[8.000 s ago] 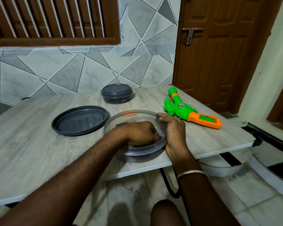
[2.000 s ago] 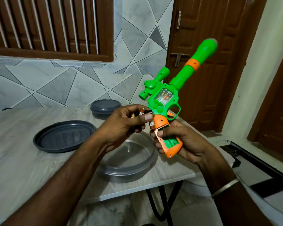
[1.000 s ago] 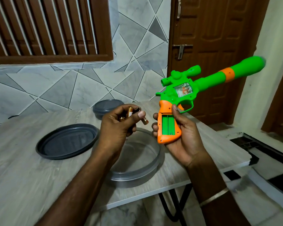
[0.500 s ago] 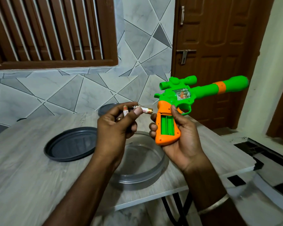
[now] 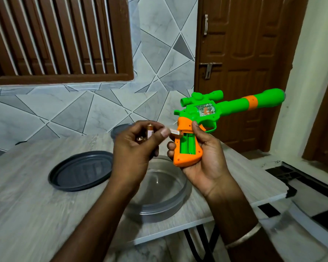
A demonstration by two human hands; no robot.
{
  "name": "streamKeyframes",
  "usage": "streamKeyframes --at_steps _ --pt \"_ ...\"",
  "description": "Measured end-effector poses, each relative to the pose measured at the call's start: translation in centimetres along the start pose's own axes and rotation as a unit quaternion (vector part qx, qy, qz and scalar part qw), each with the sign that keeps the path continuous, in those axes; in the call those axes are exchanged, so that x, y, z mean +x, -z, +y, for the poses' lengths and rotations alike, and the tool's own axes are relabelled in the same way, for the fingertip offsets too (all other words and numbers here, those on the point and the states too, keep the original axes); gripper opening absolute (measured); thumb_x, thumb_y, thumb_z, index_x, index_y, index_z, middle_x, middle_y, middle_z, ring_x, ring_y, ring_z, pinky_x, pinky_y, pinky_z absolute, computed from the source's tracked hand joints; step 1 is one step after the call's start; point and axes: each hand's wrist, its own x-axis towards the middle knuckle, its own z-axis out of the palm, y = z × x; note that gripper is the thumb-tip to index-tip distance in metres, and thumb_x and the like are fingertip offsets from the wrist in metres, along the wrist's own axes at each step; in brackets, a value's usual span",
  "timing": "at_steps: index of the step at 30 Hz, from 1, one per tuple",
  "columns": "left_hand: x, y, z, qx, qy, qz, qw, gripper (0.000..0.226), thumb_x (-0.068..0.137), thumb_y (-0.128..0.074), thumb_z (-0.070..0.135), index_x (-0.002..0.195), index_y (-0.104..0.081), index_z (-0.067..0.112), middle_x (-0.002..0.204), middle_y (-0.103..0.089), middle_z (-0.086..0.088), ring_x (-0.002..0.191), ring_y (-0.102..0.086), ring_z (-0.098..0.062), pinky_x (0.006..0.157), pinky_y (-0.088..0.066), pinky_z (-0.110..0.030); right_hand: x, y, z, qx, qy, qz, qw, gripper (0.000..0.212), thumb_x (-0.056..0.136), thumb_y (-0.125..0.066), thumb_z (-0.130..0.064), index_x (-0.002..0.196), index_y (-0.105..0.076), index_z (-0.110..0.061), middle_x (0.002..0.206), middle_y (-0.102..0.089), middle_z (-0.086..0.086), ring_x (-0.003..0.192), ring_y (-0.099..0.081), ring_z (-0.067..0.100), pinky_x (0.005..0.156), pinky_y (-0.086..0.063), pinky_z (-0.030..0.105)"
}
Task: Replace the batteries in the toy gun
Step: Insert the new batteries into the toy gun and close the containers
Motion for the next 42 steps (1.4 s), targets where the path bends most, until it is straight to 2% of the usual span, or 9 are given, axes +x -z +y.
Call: streamKeyframes --at_steps 3,6,9,17,22,27,35,39,42 --pt "-0.4 -0.4 0.3 0.122 -0.135 -0.029 0.983 0.01 0.082 -0.081 0.01 0.09 -0.075 0.007 0.076 -0.071 0.003 0.065 -0.06 -0.004 0.06 -0.048 -0.018 0.4 0.2 0.3 0.022 0.005 0.02 1.0 0.028 0.099 -0.046 -0.034 0.099 -0.062 -0.012 0.083 -0.064 0.012 0.068 -0.062 0.022 0.067 -0.049 0.036" --pt "-0.5 -0.4 -0.1 0.286 -0.264 -0.042 0.92 0.013 0.082 -0.082 0.014 0.093 -0.075 0.011 0.084 -0.071 0.005 0.076 -0.059 -0.002 0.071 -0.042 -0.008 0.8 0.6 0.7 0.05 0.007 0.033 0.998 0.023 0.099 -0.048 -0.03 0.101 -0.065 -0.014 0.086 -0.066 0.012 0.076 -0.066 0.023 0.08 -0.051 0.04" --pt "-0.6 -0.8 -0.8 0.362 -0.312 -0.095 0.873 0.015 0.084 -0.075 0.013 0.099 -0.073 0.01 0.085 -0.068 -0.002 0.076 -0.055 -0.006 0.067 -0.045 -0.019 1.1 1.1 0.7 0.047 0.001 0.042 0.998 0.023 0.098 -0.048 -0.029 0.097 -0.065 -0.014 0.083 -0.064 0.01 0.077 -0.062 0.022 0.083 -0.048 0.038" --pt "0.4 -0.4 -1.1 0.357 -0.243 -0.179 0.884 0.024 0.085 -0.071 0.028 0.103 -0.077 0.014 0.084 -0.07 0.002 0.074 -0.059 -0.007 0.067 -0.04 -0.012 1.3 2.4 0.9 0.026 -0.019 0.042 0.999 0.024 0.098 -0.047 -0.03 0.102 -0.062 -0.012 0.082 -0.064 0.011 0.074 -0.064 0.022 0.066 -0.056 0.029" --pt "0.7 -0.8 -0.8 0.379 -0.173 -0.151 0.896 0.021 0.079 -0.082 0.021 0.1 -0.079 0.018 0.087 -0.068 0.0 0.078 -0.06 -0.012 0.068 -0.043 -0.021 1.5 2.5 1.4 0.012 -0.031 0.038 0.999 0.03 0.098 -0.048 -0.032 0.116 -0.06 -0.011 0.093 -0.066 0.014 0.085 -0.064 0.026 0.076 -0.054 0.034" --pt "0.8 -1.2 -0.7 0.385 -0.121 -0.13 0.906 0.023 0.073 -0.086 0.018 0.096 -0.08 0.019 0.086 -0.07 -0.001 0.072 -0.057 -0.013 0.066 -0.041 -0.026 1.7 2.6 1.5 0.011 -0.028 0.033 0.999 0.027 0.1 -0.047 -0.031 0.111 -0.062 -0.011 0.086 -0.07 0.011 0.074 -0.07 0.021 0.065 -0.057 0.028" --pt "1.7 -1.9 -1.2 0.403 -0.109 -0.058 0.907 0.004 0.078 -0.073 0.011 0.079 -0.077 0.01 0.072 -0.069 -0.011 0.069 -0.063 -0.026 0.061 -0.049 -0.038 1.6 1.6 2.4 0.013 -0.042 0.015 0.999 0.034 0.1 -0.044 -0.027 0.124 -0.061 -0.009 0.099 -0.073 0.011 0.087 -0.072 0.021 0.075 -0.059 0.033" --pt "2.1 -1.8 -0.7 0.423 -0.1 -0.069 0.898 0.012 0.08 -0.073 0.018 0.087 -0.08 0.011 0.079 -0.072 -0.013 0.076 -0.065 -0.028 0.067 -0.048 -0.035 1.7 1.3 2.4 0.001 -0.042 0.027 0.999 0.043 0.1 -0.044 -0.029 0.136 -0.054 -0.008 0.109 -0.069 0.013 0.098 -0.066 0.024 0.103 -0.044 0.044" --pt "1.9 -1.5 -0.8 0.396 -0.1 -0.06 0.911 0.026 0.074 -0.061 0.03 0.083 -0.079 0.014 0.074 -0.07 -0.009 0.072 -0.065 -0.026 0.066 -0.053 -0.04 1.6 1.0 2.2 0.006 -0.038 0.016 0.999 0.041 0.101 -0.044 -0.029 0.136 -0.055 -0.01 0.108 -0.07 0.012 0.094 -0.069 0.022 0.088 -0.055 0.037"
